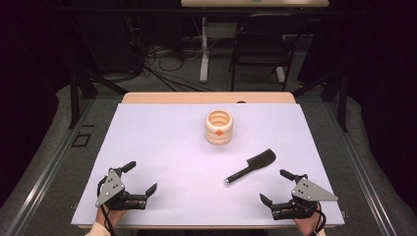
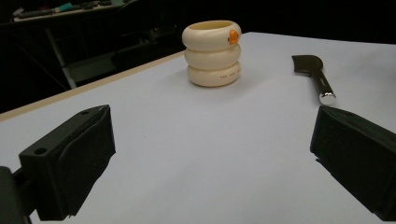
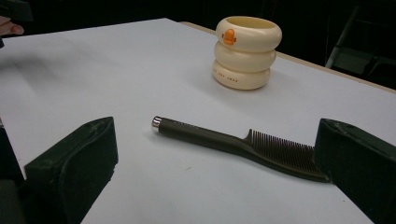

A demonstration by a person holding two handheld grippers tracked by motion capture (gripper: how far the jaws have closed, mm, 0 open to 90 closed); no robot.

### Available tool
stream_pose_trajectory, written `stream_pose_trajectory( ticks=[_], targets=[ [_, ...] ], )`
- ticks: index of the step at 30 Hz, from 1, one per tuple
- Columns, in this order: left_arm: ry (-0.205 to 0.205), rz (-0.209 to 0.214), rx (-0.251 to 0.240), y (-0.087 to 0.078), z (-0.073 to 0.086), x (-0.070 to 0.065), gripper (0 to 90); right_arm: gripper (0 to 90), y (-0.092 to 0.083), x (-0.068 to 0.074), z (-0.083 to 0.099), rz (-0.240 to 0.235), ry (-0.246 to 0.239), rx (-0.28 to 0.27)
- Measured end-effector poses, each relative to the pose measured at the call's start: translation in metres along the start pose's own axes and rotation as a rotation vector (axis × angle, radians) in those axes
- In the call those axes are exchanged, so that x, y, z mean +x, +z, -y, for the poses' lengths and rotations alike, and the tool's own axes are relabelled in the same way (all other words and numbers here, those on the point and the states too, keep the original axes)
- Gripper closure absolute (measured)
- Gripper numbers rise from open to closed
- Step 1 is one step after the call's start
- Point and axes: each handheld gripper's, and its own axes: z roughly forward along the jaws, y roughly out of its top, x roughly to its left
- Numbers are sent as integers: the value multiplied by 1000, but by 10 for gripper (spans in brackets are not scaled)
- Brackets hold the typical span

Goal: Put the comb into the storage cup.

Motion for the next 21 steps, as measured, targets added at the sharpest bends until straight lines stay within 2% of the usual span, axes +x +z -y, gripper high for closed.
stream_pose_trajectory(
  ticks=[9, 14, 21],
  targets=[
    [1, 15, 14, 6, -1, 0, 1, 0, 1, 2, 0, 3, 15, 22],
    [14, 24, 21, 5, -2, -1, 1, 0, 5, 6, -3, -34, 3, 44],
    [6, 30, 22, 5, -1, -2, 1, 0, 14, 8, -8, -49, -5, 72]
  ],
)
